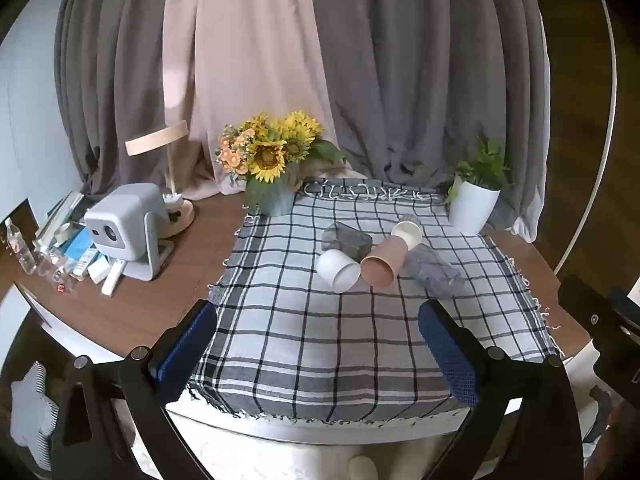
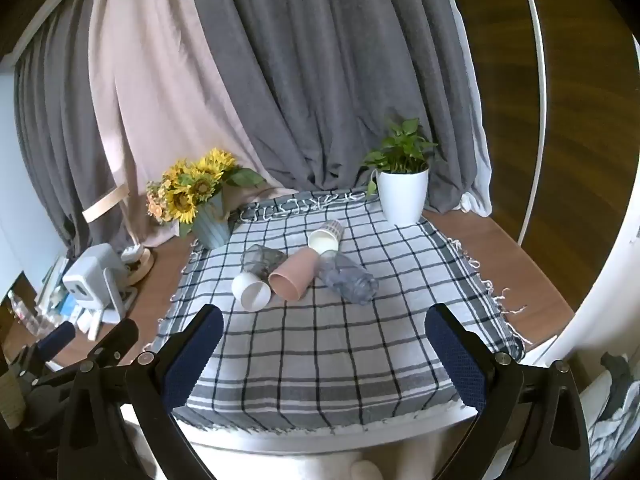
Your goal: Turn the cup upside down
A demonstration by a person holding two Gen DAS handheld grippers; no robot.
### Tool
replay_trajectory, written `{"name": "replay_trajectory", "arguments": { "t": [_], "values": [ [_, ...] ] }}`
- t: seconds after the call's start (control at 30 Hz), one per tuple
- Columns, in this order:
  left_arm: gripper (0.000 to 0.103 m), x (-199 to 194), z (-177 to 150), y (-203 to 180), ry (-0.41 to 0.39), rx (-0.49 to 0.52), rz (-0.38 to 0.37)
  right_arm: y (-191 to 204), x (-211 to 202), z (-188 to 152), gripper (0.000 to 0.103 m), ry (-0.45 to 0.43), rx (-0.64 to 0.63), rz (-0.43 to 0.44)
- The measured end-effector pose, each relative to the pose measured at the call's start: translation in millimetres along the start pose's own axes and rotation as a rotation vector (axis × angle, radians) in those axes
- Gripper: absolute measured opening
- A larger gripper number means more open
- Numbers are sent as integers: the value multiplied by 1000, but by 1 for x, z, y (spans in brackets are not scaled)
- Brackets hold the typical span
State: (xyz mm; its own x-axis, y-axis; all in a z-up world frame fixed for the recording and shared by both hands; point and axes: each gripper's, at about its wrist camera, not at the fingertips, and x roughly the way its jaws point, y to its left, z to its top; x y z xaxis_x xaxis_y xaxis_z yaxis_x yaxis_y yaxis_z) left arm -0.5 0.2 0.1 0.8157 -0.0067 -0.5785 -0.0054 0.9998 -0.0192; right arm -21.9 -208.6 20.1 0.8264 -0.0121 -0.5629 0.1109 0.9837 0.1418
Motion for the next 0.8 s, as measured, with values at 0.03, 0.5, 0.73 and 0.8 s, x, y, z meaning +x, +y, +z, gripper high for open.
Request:
{"name": "replay_trajectory", "arguments": {
  "t": [0.03, 0.5, 0.73, 0.8],
  "values": [
    [103, 0, 0, 0, 0, 1, 3, 0, -1, 0, 102, -10, -3, 4],
    [103, -5, 8, -5, -33, 19, 0, -1, 1, 0, 102, 2, 3, 0],
    [103, -6, 7, -7, -34, 22, 5, -3, 3, 1, 102, 4, 4, -1],
    [103, -6, 8, -6, -34, 20, 3, -2, 3, 0, 102, 5, 6, 0]
  ]
}}
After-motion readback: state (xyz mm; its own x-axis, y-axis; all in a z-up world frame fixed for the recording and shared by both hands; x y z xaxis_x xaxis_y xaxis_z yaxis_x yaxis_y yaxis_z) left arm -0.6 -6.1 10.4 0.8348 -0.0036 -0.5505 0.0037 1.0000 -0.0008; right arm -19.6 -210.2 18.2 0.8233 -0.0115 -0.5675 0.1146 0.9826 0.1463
